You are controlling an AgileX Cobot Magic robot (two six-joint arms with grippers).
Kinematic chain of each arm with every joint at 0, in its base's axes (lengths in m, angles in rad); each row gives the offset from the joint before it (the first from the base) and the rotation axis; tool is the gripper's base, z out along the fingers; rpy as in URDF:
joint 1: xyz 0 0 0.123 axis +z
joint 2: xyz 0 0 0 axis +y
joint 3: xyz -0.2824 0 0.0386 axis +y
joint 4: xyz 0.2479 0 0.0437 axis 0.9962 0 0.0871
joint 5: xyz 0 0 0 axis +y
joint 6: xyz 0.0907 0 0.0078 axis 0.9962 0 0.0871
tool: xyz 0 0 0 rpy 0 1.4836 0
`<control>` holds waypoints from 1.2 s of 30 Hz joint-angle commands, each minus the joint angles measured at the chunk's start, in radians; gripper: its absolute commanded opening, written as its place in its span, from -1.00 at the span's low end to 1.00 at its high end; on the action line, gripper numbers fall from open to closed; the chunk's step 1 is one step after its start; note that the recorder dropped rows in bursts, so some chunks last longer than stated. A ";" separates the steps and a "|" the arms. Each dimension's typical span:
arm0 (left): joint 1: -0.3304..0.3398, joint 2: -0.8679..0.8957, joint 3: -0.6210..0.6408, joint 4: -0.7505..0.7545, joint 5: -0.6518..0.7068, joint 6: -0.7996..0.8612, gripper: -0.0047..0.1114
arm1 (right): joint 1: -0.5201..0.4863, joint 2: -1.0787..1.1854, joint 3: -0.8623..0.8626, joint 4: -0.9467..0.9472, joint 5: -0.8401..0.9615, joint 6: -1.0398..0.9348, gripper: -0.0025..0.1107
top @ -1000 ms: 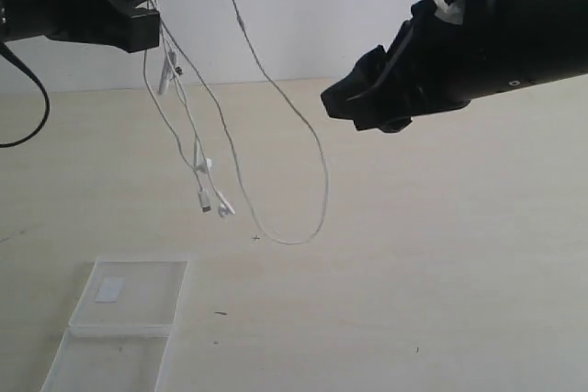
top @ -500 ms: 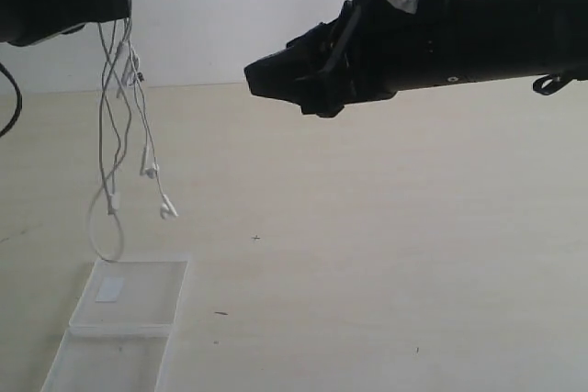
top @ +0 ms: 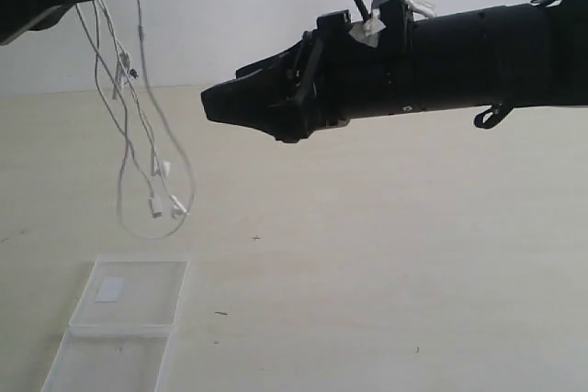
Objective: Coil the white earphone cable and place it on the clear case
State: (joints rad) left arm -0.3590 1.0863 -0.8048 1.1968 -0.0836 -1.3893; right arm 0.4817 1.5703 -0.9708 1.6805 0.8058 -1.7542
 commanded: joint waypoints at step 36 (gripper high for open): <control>0.000 -0.010 0.002 -0.003 -0.054 -0.059 -0.92 | 0.110 0.213 -0.212 0.064 0.083 -0.172 0.38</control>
State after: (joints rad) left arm -0.3590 1.0847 -0.8048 1.1968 -0.1338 -1.4399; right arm 0.5899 1.7722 -1.1666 1.7358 0.8399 -1.9371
